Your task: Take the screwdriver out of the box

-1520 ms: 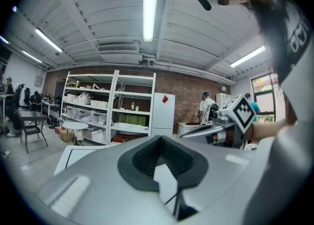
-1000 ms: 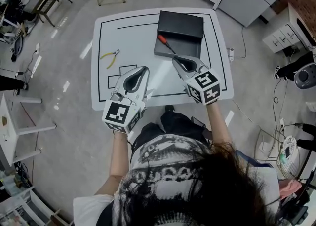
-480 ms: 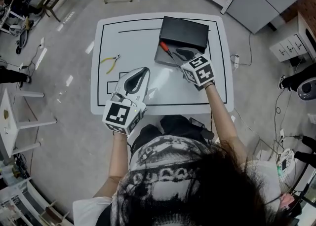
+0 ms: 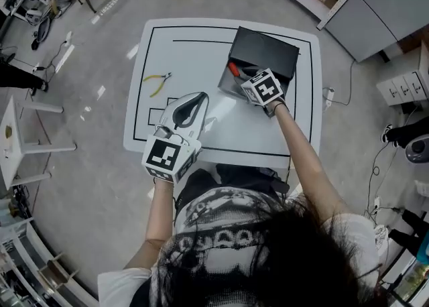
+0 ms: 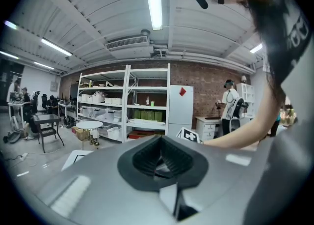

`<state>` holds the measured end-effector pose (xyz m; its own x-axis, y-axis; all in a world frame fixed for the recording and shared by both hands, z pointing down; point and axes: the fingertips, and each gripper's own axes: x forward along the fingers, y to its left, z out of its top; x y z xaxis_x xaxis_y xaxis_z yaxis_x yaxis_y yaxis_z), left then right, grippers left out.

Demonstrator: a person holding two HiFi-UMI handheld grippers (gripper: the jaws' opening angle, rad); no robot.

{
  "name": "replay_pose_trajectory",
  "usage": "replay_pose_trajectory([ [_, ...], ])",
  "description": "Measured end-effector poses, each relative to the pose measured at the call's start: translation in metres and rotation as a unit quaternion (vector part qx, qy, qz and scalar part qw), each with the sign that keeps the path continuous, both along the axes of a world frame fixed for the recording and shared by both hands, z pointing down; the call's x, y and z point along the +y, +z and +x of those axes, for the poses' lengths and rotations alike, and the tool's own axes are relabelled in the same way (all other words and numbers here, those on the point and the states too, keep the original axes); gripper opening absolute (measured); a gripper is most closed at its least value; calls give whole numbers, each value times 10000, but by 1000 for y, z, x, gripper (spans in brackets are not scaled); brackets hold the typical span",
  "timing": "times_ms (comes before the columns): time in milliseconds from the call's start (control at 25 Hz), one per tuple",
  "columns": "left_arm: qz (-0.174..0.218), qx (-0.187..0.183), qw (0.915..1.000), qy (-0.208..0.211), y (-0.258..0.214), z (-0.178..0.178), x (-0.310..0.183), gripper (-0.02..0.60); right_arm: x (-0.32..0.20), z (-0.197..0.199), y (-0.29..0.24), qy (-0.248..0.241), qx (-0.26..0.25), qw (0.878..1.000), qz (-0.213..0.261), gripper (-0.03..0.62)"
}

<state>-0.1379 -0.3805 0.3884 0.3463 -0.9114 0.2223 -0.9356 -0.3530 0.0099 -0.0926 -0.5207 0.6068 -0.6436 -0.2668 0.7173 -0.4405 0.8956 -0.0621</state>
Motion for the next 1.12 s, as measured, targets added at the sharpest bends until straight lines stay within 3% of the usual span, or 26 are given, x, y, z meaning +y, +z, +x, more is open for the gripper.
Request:
replay_pose_trajectory([
  [200, -56, -8, 9998, -198, 4, -10, -4, 0, -9, -17, 28, -191, 377, 9990, -163, 154],
  [360, -73, 0, 9994, -335, 5, -19, -7, 0, -14, -28, 37, -42, 469, 9979, -446, 187],
  [600, -112, -1, 9983, -569, 9, -34, 4, 0, -15, -33, 42, 392, 632, 9961, -465, 191],
  [760, -134, 0, 9976, -678, 10, -40, 8, 0, -20, -31, 49, 713, 827, 9919, -652, 179],
  [920, -124, -22, 9971, -752, 12, -44, 19, 0, -22, -28, 51, 925, 908, 9894, -655, 92],
  [1120, -132, -44, 9967, -804, 10, -45, 27, 0, -24, -21, 49, 1013, 771, 9890, -756, 94],
])
